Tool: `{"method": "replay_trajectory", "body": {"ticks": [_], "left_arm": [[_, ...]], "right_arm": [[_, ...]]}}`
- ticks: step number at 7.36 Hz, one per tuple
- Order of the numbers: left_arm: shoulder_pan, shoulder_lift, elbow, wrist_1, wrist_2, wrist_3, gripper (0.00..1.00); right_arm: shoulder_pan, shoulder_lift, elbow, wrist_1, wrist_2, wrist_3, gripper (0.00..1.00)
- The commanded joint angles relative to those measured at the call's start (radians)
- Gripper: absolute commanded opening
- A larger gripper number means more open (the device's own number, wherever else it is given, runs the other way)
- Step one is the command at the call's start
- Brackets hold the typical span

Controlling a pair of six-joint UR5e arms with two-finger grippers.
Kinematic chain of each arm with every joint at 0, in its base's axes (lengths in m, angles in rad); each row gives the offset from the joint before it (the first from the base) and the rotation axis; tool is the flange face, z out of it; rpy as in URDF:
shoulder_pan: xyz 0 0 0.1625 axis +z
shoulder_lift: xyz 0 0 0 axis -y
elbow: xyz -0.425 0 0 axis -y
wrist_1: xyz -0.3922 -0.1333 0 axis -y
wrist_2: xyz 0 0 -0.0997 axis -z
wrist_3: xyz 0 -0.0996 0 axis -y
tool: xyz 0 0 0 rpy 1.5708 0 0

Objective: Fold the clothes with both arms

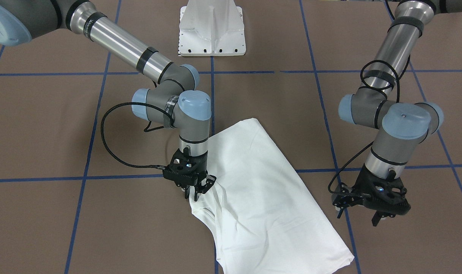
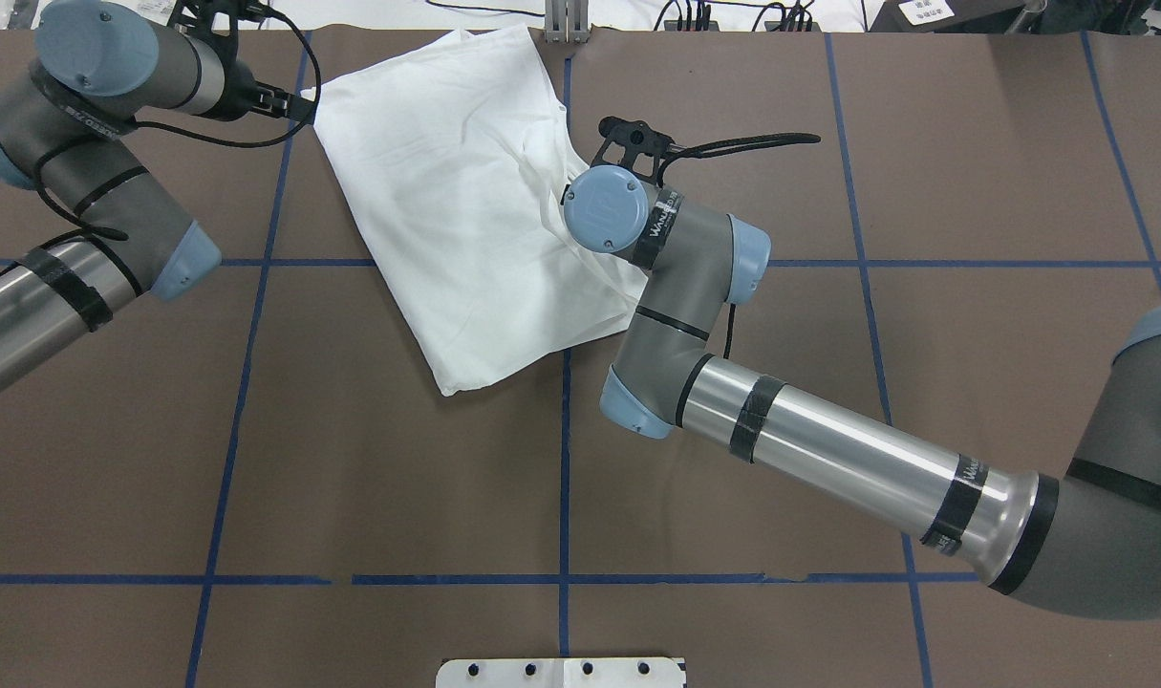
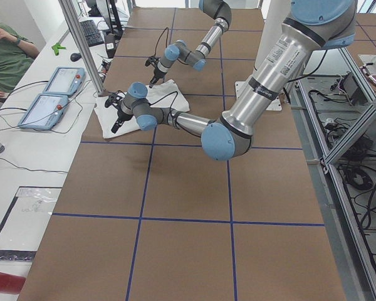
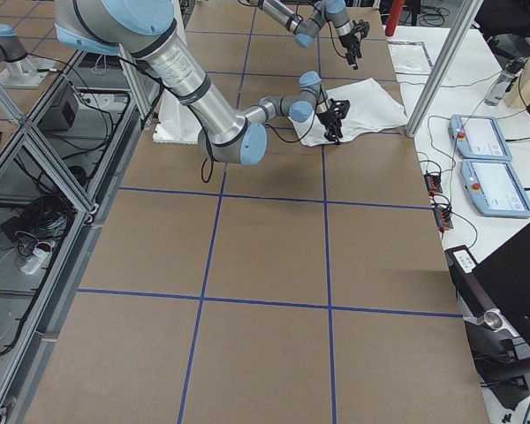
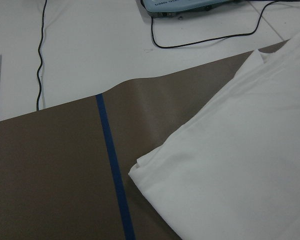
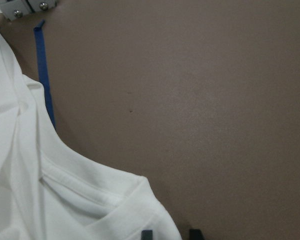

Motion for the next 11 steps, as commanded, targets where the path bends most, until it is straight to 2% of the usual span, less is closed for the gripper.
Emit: {"method": "replay_trajectory", "body": {"ticks": [1,3,4,5,7,8,9,11], "left_arm": [[0.000,0.001,0.000,0.000,0.000,0.000,1.00],[0.000,0.006,0.000,-0.002,0.000,0.000,1.00],[0.000,0.007,0.000,-0.020,0.000,-0.001,1.00],[0.000,0.007,0.000,-0.021,0.000,-0.001,1.00],[0.002,0.006,0.000,-0.022,0.000,-0.001,1.00],[0.002,0.006,0.000,-0.022,0.000,-0.001,1.00],[0.002,0.006,-0.014,-0.022,0.000,-0.003,1.00],[0.003,0.012,-0.023,-0.022,0.000,-0.003,1.00]], "right_arm": [[0.001,0.012,0.007,-0.006,0.000,0.003,0.00],[0.001,0.007,0.054,-0.031,0.010,0.003,0.00],[-0.018,-0.004,0.147,-0.149,0.009,0.014,0.00],[-0.060,-0.045,0.252,-0.227,-0.003,0.047,0.00],[-0.161,-0.222,0.535,-0.319,-0.092,0.090,0.00],[-0.184,-0.331,0.710,-0.399,-0.096,0.090,0.00],[-0.195,-0.425,0.802,-0.414,-0.097,0.090,0.00],[-0.200,-0.467,0.826,-0.414,-0.097,0.092,0.00]]}}
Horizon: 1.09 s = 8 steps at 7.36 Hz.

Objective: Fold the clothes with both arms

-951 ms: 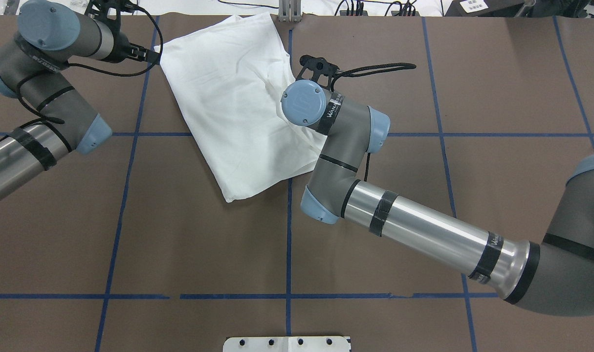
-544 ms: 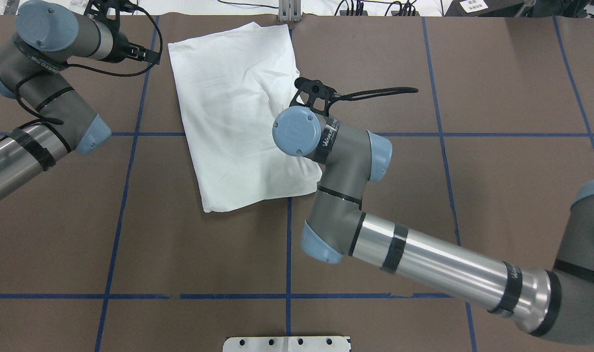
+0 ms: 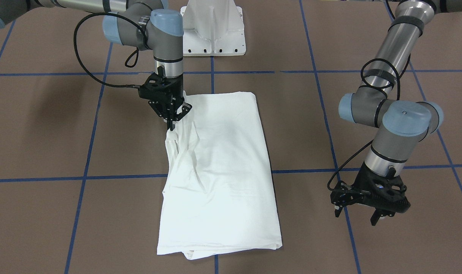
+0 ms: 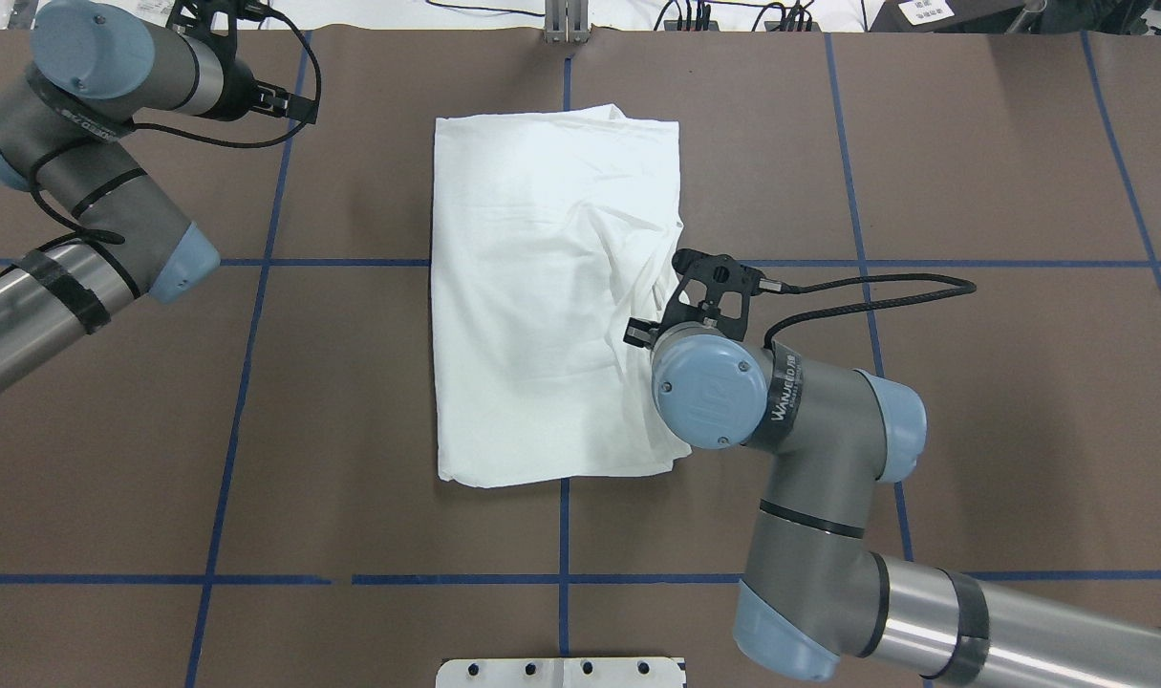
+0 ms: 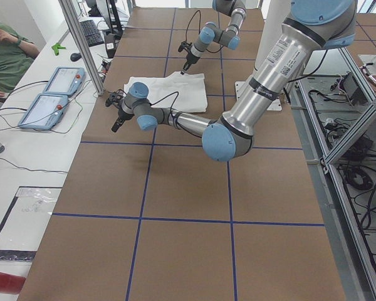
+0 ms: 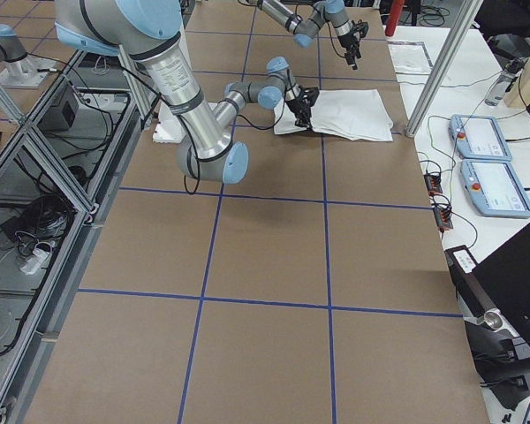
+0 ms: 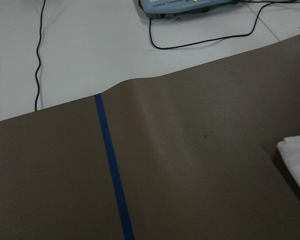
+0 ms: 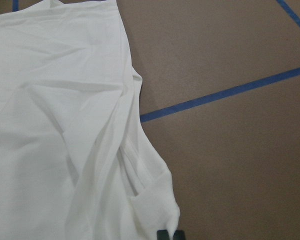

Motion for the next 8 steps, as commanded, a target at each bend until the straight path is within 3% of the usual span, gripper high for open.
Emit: {"method": "replay_trajectory", "body": {"ticks": [1,3,6,8], "left_arm": [[0.001,0.005,-0.012,0.000,0.000,0.000,1.00],[0.001,0.005,-0.017,0.002,-0.002,0.000,1.00],[0.003,0.005,-0.017,0.002,-0.002,0.001,1.00],[0.003,0.005,-0.017,0.002,-0.002,0.001,1.00]], "right_arm": [[-0.009,-0.024,0.028,-0.006,-0.001,-0.006,0.99],[0.050,0.032,0.004,-0.031,0.041,-0.131,1.00],[0.075,0.284,-0.299,-0.063,0.065,-0.149,1.00],[0.066,0.289,-0.344,-0.109,0.066,-0.150,0.89]]}}
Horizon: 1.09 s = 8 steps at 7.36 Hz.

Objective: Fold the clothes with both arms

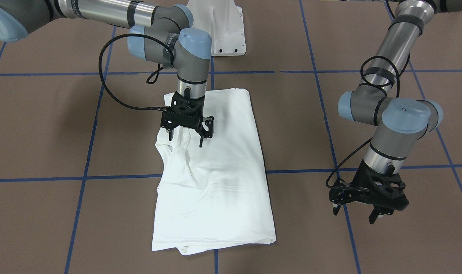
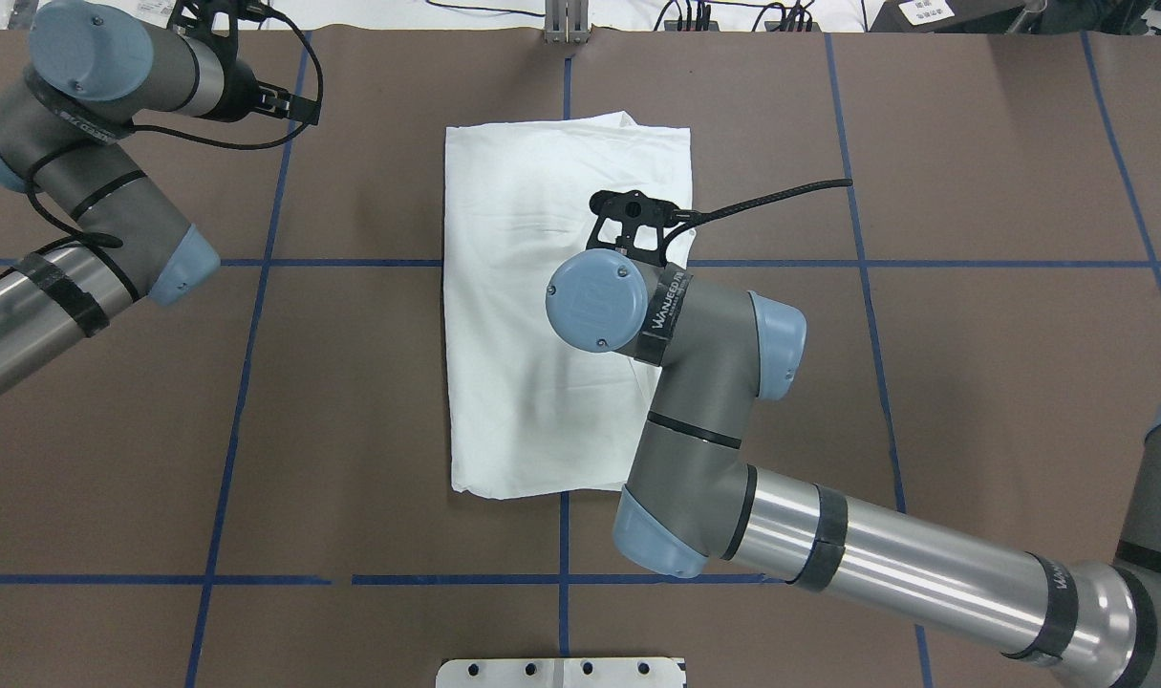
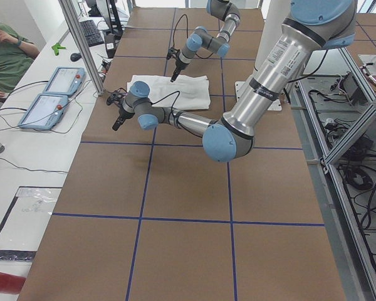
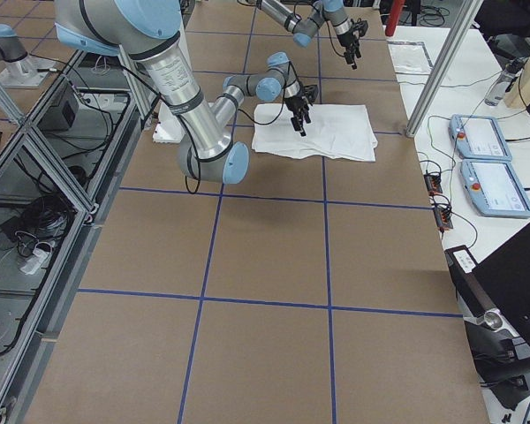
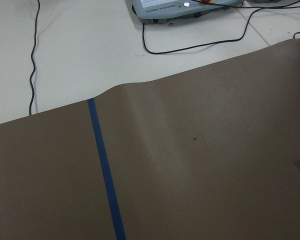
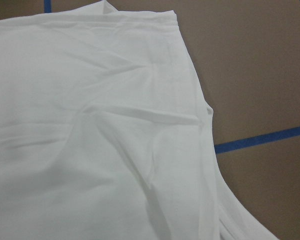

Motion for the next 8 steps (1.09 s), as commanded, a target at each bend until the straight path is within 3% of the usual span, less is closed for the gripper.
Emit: {"method": "replay_trajectory", "body": {"ticks": [1,4,5,6,8], "left_arm": [[0.000,0.000,0.000,0.000,0.000,0.000,1.00],[0.002,0.006,0.000,-0.002,0.000,0.000,1.00],[0.002,0.008,0.000,-0.002,0.000,0.000,1.00],[0.003,0.008,-0.002,-0.002,0.000,-0.001,1.00],[0.005,0.008,-0.002,-0.002,0.000,-0.006,1.00]], "right_arm": [[-0.019,0.022,-0.038,-0.090,0.002,-0.003,0.80],[-0.052,0.021,-0.043,-0.103,-0.002,-0.003,0.56],[-0.050,0.021,-0.041,-0.127,-0.004,-0.013,0.39],[-0.050,0.021,-0.040,-0.146,-0.008,-0.033,0.00],[-0.044,0.019,-0.038,-0.151,-0.016,-0.035,0.00]]}}
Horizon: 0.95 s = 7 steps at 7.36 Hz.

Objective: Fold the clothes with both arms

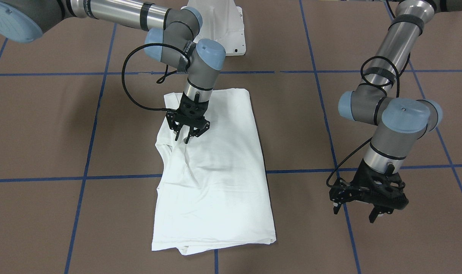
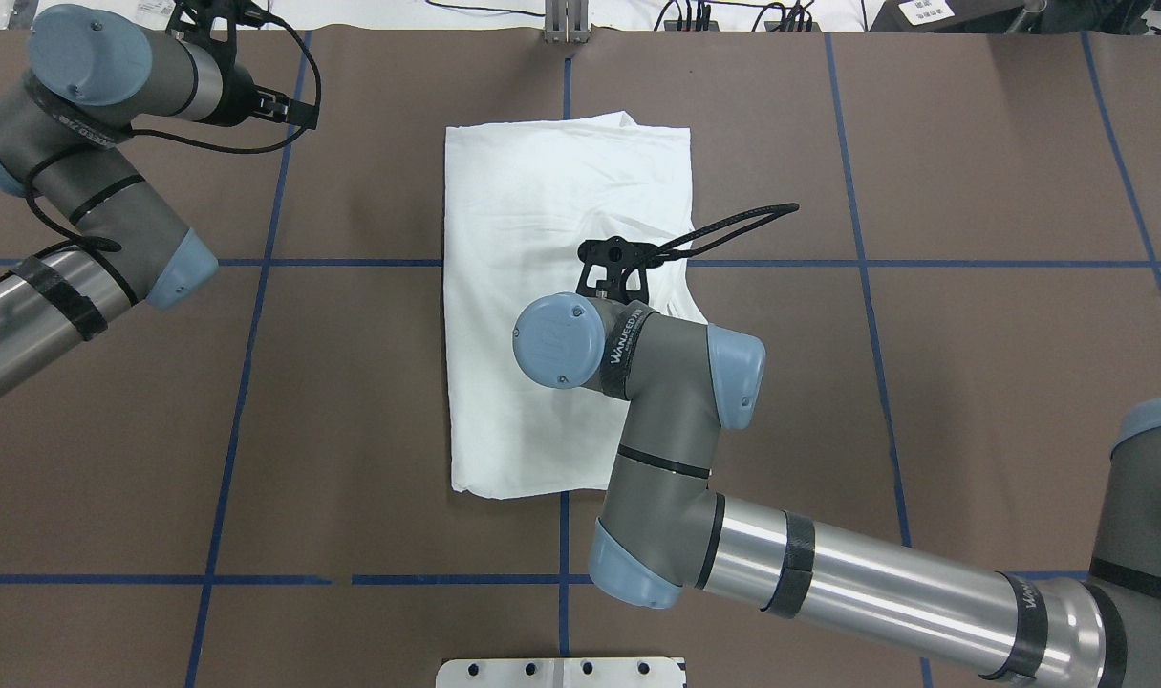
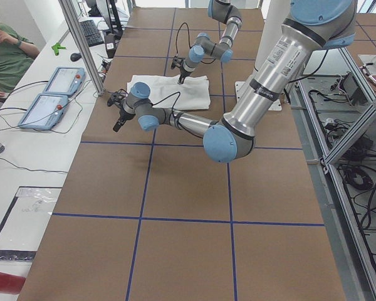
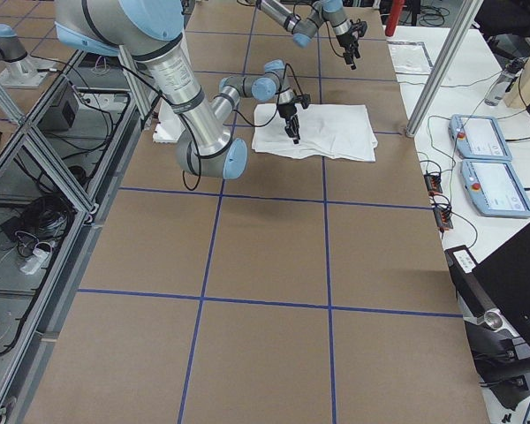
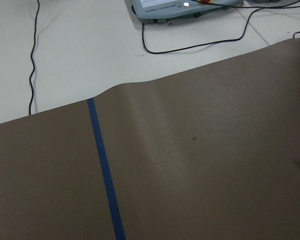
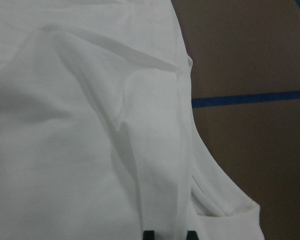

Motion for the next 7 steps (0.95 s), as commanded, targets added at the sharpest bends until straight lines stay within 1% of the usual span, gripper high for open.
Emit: {"method": "replay_trajectory", "body": {"ticks": [1,2,3,4,5,6,7], "left_arm": [[0.001,0.000,0.000,0.000,0.000,-0.002,1.00],[0.001,0.000,0.000,0.000,0.000,-0.003,1.00],[0.003,0.000,0.000,0.000,0.000,-0.003,1.00],[0.003,0.000,0.000,-0.002,0.000,-0.003,1.00],[0.006,0.000,0.000,-0.002,0.000,-0.005,1.00],[0.006,0.000,0.000,0.000,0.000,-0.011,1.00],[0.006,0.000,0.000,0.000,0.000,-0.013,1.00]], "right_arm": [[0.018,-0.014,0.010,-0.013,-0.013,-0.025,0.00],[0.031,-0.014,0.014,-0.038,-0.014,-0.062,0.00],[0.041,-0.052,0.040,-0.038,-0.014,-0.080,0.00],[0.048,-0.124,0.122,-0.038,-0.016,-0.124,0.00],[0.048,-0.198,0.192,-0.034,-0.016,-0.137,0.17],[0.042,-0.217,0.200,-0.027,-0.023,-0.136,0.99],[0.040,-0.203,0.198,-0.027,-0.025,-0.137,1.00]]}}
